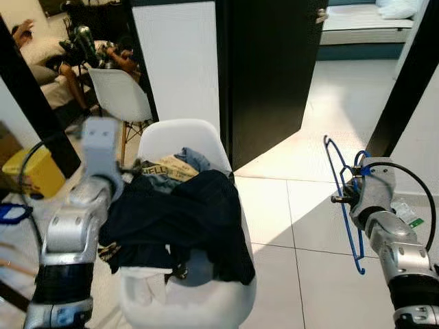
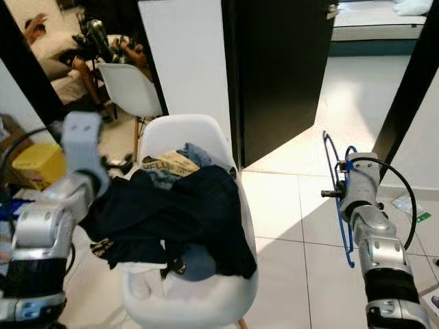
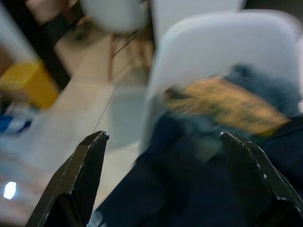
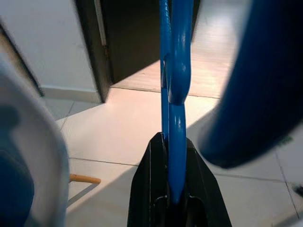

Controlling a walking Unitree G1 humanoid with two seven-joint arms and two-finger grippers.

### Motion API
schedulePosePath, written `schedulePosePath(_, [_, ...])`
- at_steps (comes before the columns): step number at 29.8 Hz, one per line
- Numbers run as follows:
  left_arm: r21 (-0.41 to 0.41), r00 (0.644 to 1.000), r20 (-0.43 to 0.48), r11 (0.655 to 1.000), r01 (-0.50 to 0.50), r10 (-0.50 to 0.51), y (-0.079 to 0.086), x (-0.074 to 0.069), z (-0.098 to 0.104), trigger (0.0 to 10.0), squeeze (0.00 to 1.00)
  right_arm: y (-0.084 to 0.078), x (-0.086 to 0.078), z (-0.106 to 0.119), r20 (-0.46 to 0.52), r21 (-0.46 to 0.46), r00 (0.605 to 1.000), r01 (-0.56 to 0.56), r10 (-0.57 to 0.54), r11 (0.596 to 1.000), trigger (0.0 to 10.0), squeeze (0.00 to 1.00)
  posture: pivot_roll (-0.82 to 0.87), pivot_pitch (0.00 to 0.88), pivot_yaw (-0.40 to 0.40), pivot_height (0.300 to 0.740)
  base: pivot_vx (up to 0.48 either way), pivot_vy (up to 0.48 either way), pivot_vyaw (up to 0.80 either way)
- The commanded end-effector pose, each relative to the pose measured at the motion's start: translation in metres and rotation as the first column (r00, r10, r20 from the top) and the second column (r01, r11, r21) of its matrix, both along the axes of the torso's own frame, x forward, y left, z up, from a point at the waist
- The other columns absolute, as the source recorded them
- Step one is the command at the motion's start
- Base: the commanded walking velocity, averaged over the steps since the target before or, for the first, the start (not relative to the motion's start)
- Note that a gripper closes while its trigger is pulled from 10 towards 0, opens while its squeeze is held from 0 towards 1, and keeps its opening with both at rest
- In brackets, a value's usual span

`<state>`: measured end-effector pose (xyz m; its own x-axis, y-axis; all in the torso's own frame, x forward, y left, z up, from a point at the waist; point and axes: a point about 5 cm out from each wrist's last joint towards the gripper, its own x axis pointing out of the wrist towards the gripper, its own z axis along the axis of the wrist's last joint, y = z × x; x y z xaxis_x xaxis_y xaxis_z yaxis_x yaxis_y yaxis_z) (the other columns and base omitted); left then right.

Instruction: Hang hanger

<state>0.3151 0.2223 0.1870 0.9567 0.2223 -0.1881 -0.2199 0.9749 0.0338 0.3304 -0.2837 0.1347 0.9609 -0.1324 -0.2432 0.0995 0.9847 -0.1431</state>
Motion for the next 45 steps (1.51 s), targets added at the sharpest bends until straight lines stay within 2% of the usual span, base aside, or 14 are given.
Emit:
schedulePosePath(1, [-0.021, 0.999, -0.023, 0.999, -0.040, 0.040, 0.004, -0.005, -0.003, 10.0, 0.00, 0.006, 0.003, -0.001, 0.001, -0.008, 1.000, -0.025, 0.025, 1.000, 10.0, 0.00, -0.01, 0.000, 0.036, 0.740, 0.000, 0.000, 0.00])
schedulePosePath(5, [-0.121, 0.987, -0.121, 0.985, -0.122, 0.108, 0.009, -0.013, -0.024, 10.0, 0.00, 0.003, 0.004, 0.000, 0.004, -0.029, 1.000, -0.021, 0.021, 0.999, 10.0, 0.00, -0.01, 0.000, 0.041, 0.740, 0.000, 0.000, 0.00])
schedulePosePath(7, [-0.234, 0.984, -0.166, 0.967, -0.101, 0.062, 0.000, -0.012, -0.036, 10.0, 0.00, 0.001, 0.005, 0.002, 0.011, -0.032, 1.000, -0.017, 0.018, 0.999, 10.0, 0.00, -0.02, 0.000, 0.041, 0.740, 0.000, 0.000, 0.00])
schedulePosePath(8, [-0.234, 0.984, -0.166, 0.967, -0.101, 0.062, 0.000, -0.012, -0.036, 10.0, 0.00, 0.001, 0.005, 0.002, 0.011, -0.032, 1.000, -0.017, 0.018, 0.999, 10.0, 0.00, -0.02, 0.000, 0.041, 0.740, 0.000, 0.000, 0.00])
schedulePosePath(10, [-0.318, 0.988, -0.156, 0.946, -0.054, 0.005, -0.011, -0.008, -0.038, 10.0, 0.00, 0.000, 0.005, 0.003, 0.016, -0.032, 1.000, -0.015, 0.016, 0.999, 10.0, 0.00, -0.02, 0.000, 0.042, 0.740, 0.000, 0.000, 0.00])
schedulePosePath(12, [-0.342, 0.990, -0.142, 0.938, -0.050, 0.000, -0.014, -0.006, -0.037, 10.0, 0.00, 0.000, 0.005, 0.003, 0.018, -0.032, 1.000, -0.016, 0.017, 0.999, 10.0, 0.00, -0.02, 0.000, 0.042, 0.740, 0.000, 0.000, 0.00])
schedulePosePath(14, [-0.398, 0.993, -0.095, 0.917, 0.032, -0.076, -0.029, 0.002, -0.031, 10.0, 0.00, 0.001, 0.005, 0.004, 0.024, -0.030, 0.999, -0.020, 0.021, 0.999, 10.0, 0.00, -0.03, 0.000, 0.041, 0.740, 0.000, 0.000, 0.00])
schedulePosePath(18, [-0.424, 0.992, -0.059, 0.902, 0.074, -0.109, -0.038, 0.007, -0.025, 10.0, 0.00, 0.002, 0.006, 0.004, 0.027, -0.029, 0.999, -0.022, 0.023, 0.999, 10.0, 0.00, -0.03, 0.000, 0.042, 0.740, 0.000, 0.000, 0.00])
schedulePosePath(22, [-0.407, 0.990, -0.101, 0.913, 0.045, -0.094, -0.038, 0.007, -0.030, 10.0, 0.00, 0.002, 0.006, 0.005, 0.029, -0.029, 0.999, -0.025, 0.025, 0.999, 10.0, 0.00, -0.04, 0.000, 0.049, 0.740, 0.000, 0.000, 0.00])
schedulePosePath(26, [-0.389, 0.977, -0.205, 0.921, -0.029, -0.056, -0.029, -0.003, -0.046, 10.0, 0.00, -0.002, 0.004, 0.006, 0.030, -0.032, 0.999, -0.017, 0.018, 0.999, 10.0, 0.00, -0.04, 0.000, 0.048, 0.740, 0.000, 0.000, 0.00])
schedulePosePath(32, [-0.377, 0.982, -0.190, 0.923, -0.070, -0.003, -0.019, -0.003, -0.042, 10.0, 0.00, -0.003, 0.005, 0.007, 0.030, -0.033, 0.999, -0.015, 0.016, 0.999, 10.0, 0.00, -0.03, 0.000, 0.039, 0.740, 0.000, 0.000, 0.00])
schedulePosePath(40, [-0.337, 0.972, -0.235, 0.936, -0.105, 0.025, -0.010, -0.005, -0.054, 10.0, 0.00, 0.002, 0.008, 0.010, 0.037, -0.029, 0.999, -0.027, 0.028, 0.999, 10.0, 0.00, -0.03, 0.000, 0.041, 0.740, 0.000, 0.000, 0.00])
schedulePosePath(41, [-0.341, 0.969, -0.247, 0.934, -0.105, 0.019, -0.010, -0.006, -0.056, 0.0, 0.00, 0.002, 0.008, 0.010, 0.038, -0.030, 0.999, -0.026, 0.027, 0.999, 10.0, 0.00, -0.03, 0.000, 0.041, 0.740, 0.000, 0.000, 0.00])
schedulePosePath(45, [-0.353, 0.965, -0.263, 0.930, -0.107, 0.011, -0.010, -0.008, -0.060, 0.0, 0.00, 0.001, 0.007, 0.011, 0.040, -0.031, 0.999, -0.024, 0.025, 0.999, 10.0, 0.00, -0.03, 0.000, 0.041, 0.740, 0.000, 0.000, 0.00])
